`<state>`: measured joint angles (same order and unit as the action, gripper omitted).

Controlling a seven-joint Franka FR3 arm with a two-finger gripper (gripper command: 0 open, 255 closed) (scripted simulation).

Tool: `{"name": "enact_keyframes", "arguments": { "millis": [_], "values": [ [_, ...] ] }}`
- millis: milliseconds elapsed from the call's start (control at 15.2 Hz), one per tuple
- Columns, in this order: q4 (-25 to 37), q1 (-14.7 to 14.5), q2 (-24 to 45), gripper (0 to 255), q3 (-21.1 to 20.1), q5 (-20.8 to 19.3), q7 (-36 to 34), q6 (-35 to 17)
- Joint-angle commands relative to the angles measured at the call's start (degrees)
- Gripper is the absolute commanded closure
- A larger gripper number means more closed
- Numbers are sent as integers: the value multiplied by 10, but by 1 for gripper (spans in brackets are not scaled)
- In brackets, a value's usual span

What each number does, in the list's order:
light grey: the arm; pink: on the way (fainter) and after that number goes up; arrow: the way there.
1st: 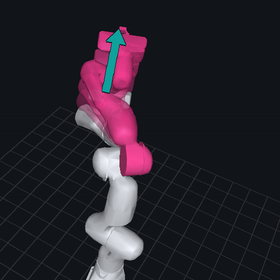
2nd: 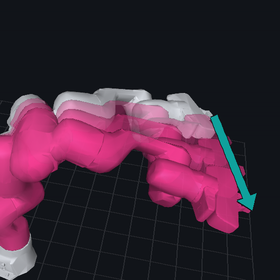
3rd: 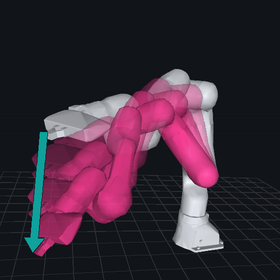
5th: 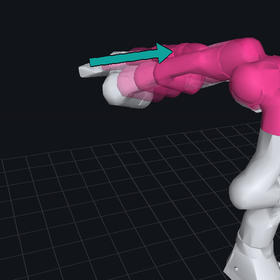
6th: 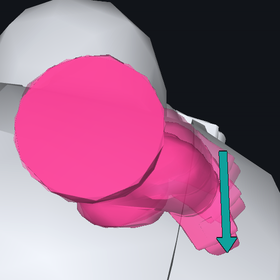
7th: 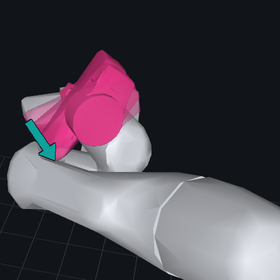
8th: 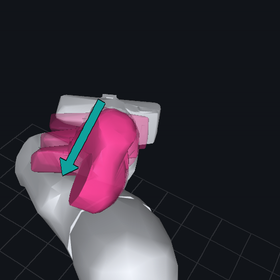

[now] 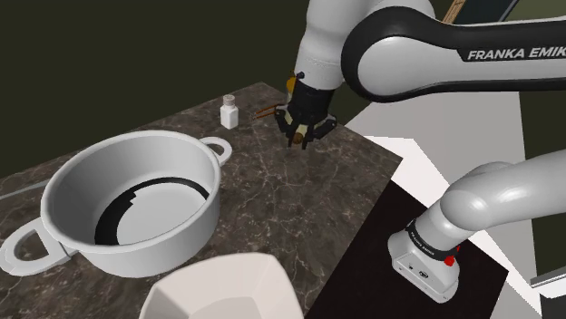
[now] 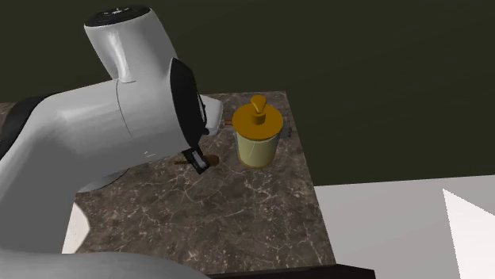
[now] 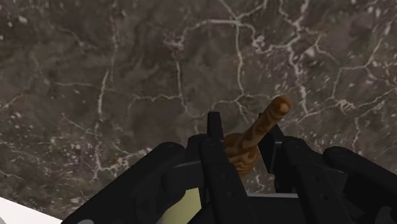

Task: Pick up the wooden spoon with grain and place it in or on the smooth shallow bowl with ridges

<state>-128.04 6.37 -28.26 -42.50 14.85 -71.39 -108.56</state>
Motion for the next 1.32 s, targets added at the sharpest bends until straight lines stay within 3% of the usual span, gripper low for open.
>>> {"name": "enact_keyframes", "arguments": {
  "millis": [0,462,858,1254],
  "values": [
    [14,0,-2,255,4,-1,0,17],
    [64,3,-3,255,16,-8,1,67],
    [96,-13,2,255,-51,9,-82,82],
    [151,-9,31,255,-139,10,-175,93]
  ]
}}
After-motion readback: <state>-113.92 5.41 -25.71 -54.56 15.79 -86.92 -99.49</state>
